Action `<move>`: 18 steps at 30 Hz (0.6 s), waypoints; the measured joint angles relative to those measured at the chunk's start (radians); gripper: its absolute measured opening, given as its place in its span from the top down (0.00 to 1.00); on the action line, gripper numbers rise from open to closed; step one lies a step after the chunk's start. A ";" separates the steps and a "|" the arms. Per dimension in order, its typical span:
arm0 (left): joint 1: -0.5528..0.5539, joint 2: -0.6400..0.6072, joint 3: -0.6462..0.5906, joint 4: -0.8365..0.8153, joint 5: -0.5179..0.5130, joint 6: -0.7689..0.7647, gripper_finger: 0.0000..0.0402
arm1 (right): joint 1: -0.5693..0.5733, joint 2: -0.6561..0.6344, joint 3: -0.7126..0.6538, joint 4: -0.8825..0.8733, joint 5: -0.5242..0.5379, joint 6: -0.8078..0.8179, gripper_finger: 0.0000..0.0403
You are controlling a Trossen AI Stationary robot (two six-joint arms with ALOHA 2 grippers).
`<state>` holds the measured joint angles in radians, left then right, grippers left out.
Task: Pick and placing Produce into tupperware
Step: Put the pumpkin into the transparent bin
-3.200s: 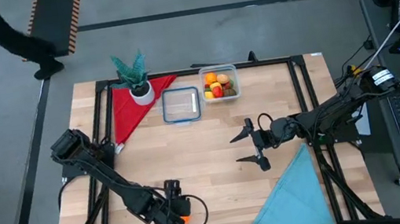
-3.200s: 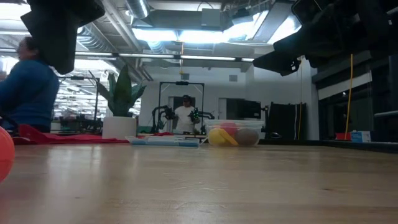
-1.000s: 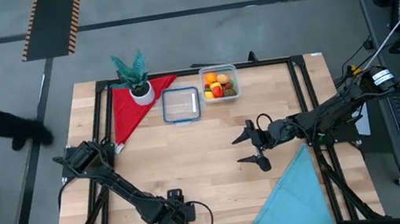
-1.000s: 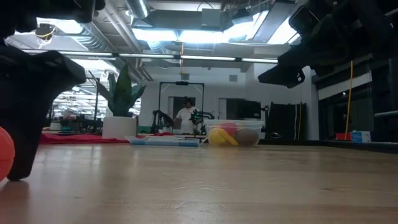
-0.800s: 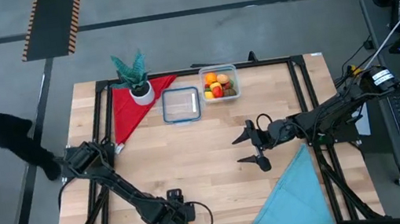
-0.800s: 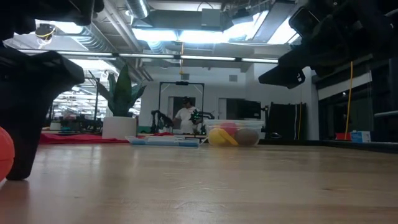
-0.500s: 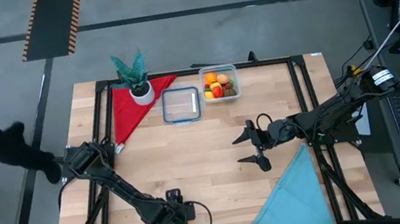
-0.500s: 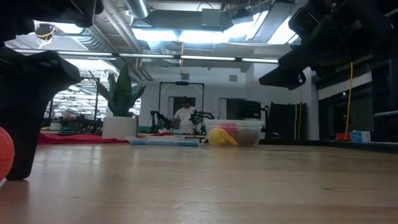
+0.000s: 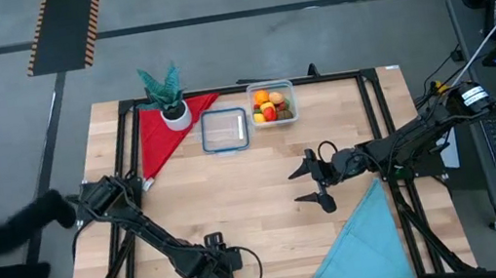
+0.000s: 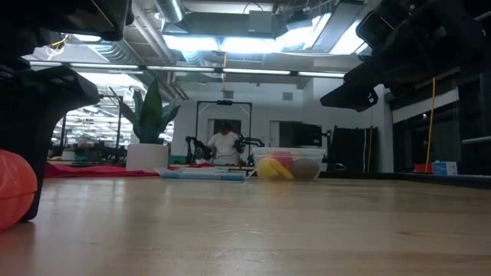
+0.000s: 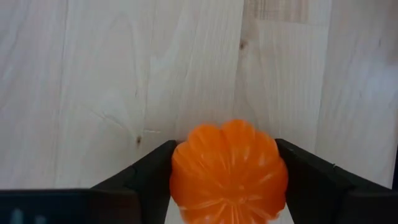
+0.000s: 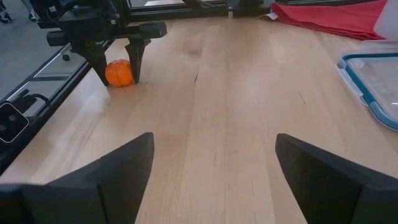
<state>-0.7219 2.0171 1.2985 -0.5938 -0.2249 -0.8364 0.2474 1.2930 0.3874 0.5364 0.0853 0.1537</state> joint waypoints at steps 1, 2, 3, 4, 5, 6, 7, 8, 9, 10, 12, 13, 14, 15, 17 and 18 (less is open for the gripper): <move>0.000 0.000 0.000 0.000 0.001 0.000 0.41 | 0.000 0.000 0.000 0.000 0.000 0.000 0.16; 0.000 0.000 0.000 0.000 0.002 0.000 0.41 | 0.000 0.000 0.000 0.000 0.000 0.000 0.16; 0.000 0.000 -0.001 0.000 0.002 0.001 0.41 | 0.000 0.000 0.000 0.000 0.000 0.000 0.16; 0.000 -0.005 -0.001 0.000 0.003 0.003 0.41 | 0.000 0.000 0.000 0.000 0.000 0.000 0.16; 0.000 -0.008 -0.001 0.000 0.004 0.004 0.41 | 0.000 0.000 0.000 0.000 0.000 0.000 0.16; 0.000 -0.013 -0.002 0.000 0.006 0.005 0.41 | 0.000 0.000 0.000 0.000 0.000 0.000 0.16; 0.001 -0.018 -0.003 0.000 0.010 0.006 0.41 | 0.000 0.000 0.000 0.000 0.000 -0.001 0.16; 0.001 -0.026 -0.004 -0.002 0.016 0.006 0.41 | 0.000 0.000 0.000 0.000 0.000 -0.002 0.16; 0.002 -0.034 -0.005 -0.010 0.025 0.005 0.41 | 0.000 0.000 0.000 0.000 0.000 -0.002 0.16; 0.003 -0.047 -0.007 -0.027 0.027 0.005 0.41 | 0.000 0.000 0.000 0.000 0.000 -0.002 0.16; 0.003 -0.074 -0.007 -0.038 0.024 0.005 0.41 | 0.000 0.000 0.000 0.000 0.000 -0.002 0.16; 0.004 -0.087 -0.005 -0.040 0.019 0.005 0.41 | 0.000 0.000 0.000 0.000 0.000 -0.002 0.16; 0.004 -0.099 -0.005 -0.047 0.012 0.007 0.41 | 0.000 0.000 0.000 0.000 0.000 -0.002 0.16; 0.004 -0.109 -0.005 -0.060 -0.004 0.014 0.41 | 0.000 0.000 0.000 0.000 0.000 -0.002 0.16; 0.005 -0.124 -0.005 -0.069 -0.043 0.033 0.41 | 0.000 0.000 0.000 0.000 0.000 -0.002 0.16; 0.005 -0.135 -0.005 -0.077 -0.060 0.042 0.41 | 0.000 0.000 0.000 0.000 0.000 -0.003 0.16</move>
<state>-0.7172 1.8821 1.2938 -0.6706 -0.2851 -0.7948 0.2475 1.2930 0.3874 0.5365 0.0852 0.1508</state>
